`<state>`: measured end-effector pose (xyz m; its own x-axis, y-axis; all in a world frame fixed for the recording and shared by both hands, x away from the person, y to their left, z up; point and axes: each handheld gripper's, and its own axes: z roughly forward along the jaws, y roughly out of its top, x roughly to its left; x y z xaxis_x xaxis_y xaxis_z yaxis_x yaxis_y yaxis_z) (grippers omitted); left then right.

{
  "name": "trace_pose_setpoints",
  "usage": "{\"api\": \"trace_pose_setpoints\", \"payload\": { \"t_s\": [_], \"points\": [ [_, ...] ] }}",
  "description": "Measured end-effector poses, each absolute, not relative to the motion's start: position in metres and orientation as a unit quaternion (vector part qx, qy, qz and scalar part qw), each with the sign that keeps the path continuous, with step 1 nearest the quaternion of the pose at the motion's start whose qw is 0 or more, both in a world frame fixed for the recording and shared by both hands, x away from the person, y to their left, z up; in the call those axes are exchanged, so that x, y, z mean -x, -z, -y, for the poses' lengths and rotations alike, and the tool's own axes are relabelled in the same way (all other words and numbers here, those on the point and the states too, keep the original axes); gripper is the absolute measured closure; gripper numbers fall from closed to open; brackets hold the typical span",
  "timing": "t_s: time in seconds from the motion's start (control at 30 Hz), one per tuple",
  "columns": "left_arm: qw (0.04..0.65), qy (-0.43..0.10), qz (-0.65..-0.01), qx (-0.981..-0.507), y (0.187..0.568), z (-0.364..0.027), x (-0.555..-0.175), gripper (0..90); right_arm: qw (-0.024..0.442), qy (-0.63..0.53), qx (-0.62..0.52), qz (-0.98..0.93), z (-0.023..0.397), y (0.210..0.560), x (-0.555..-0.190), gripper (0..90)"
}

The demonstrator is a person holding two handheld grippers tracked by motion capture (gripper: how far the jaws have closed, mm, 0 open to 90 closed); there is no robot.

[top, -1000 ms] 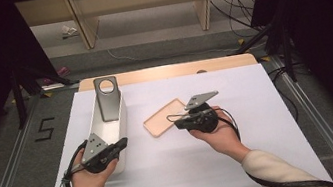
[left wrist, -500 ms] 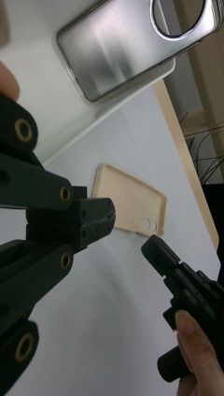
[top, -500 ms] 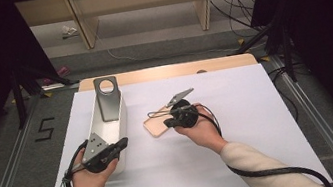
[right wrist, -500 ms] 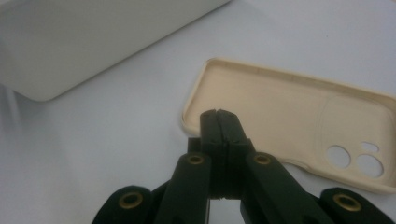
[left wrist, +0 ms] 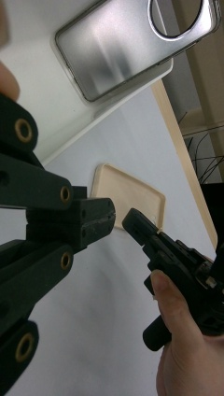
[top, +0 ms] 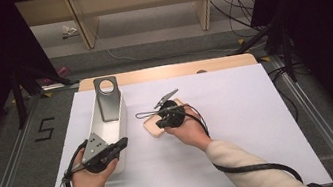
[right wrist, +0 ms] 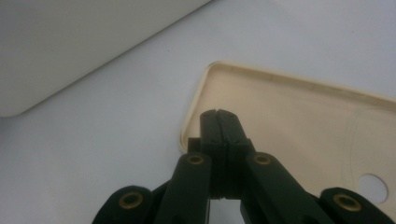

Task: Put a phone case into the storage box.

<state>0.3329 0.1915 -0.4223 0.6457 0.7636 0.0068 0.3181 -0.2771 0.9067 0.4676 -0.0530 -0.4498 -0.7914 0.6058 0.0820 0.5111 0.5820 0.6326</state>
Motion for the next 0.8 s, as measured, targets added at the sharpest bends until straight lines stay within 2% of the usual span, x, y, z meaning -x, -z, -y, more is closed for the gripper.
{"api": "trace_pose_setpoints", "payload": {
  "t_s": [0.8],
  "points": [
    [0.485, -0.227, -0.351, -0.768, 0.423, -0.191, -0.333, 89.8, 0.061, -0.271, -0.334, -0.901, 0.043, 0.471, -0.476, 90.0]
  ]
}}
